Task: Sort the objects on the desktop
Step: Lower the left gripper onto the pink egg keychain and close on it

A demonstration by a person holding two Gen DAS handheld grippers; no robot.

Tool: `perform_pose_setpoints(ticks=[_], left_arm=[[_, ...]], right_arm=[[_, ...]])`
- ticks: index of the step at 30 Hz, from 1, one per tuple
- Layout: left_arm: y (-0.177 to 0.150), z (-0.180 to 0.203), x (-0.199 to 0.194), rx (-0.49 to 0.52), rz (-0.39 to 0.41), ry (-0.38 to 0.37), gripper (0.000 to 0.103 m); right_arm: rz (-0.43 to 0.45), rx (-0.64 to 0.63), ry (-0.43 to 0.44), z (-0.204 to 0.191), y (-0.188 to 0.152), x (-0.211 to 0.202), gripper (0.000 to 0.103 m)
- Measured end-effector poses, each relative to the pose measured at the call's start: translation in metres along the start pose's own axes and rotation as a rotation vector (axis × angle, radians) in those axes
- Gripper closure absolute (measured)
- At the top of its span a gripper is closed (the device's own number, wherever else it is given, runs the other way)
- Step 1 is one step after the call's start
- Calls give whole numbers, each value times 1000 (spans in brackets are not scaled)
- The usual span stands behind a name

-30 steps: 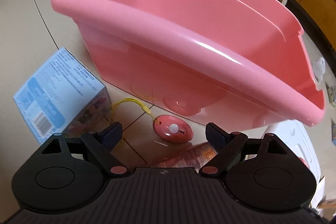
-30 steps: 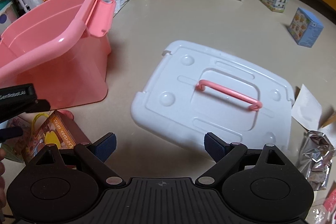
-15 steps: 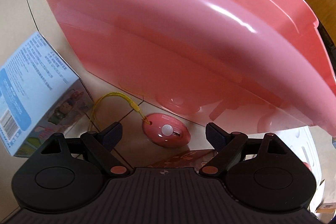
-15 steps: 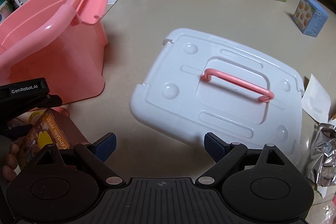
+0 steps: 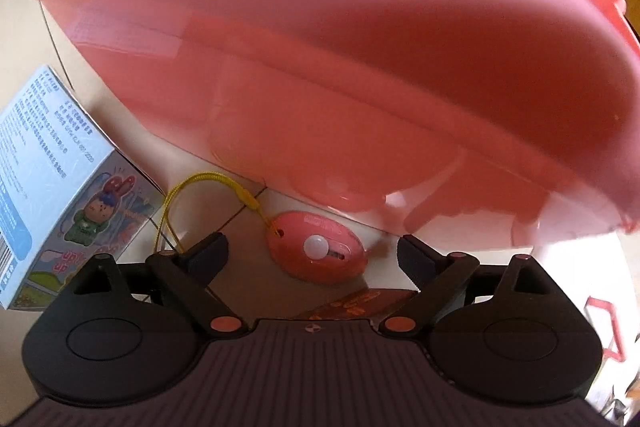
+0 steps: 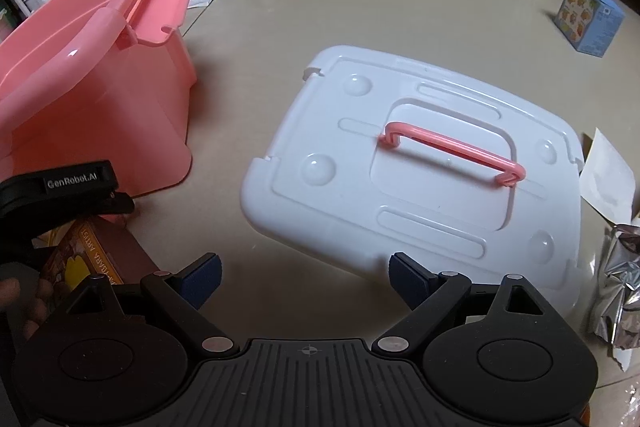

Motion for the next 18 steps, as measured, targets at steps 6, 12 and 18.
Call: perform_pose_setpoints(ticks=[6, 12, 18], left_arm=[[-4, 6, 0, 47, 26, 49, 8], [-10, 8, -4, 69, 27, 73, 14], [-12, -4, -11, 8, 22, 115, 43]], right_arm=[[-4, 15, 4, 2, -1, 2, 14], [-7, 31, 3, 4, -2, 4, 14], [-7, 43, 0, 5, -3, 4, 14]])
Point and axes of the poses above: each gripper's, at about its wrist camera, not at the fingertips, and x roughly the way its jaws point, z to its right, y to its top, the point moved 7 cm from there along x, roughly the way its jaws point, and after that the axes turned 15 degrees about y, right-handed, at the moved point
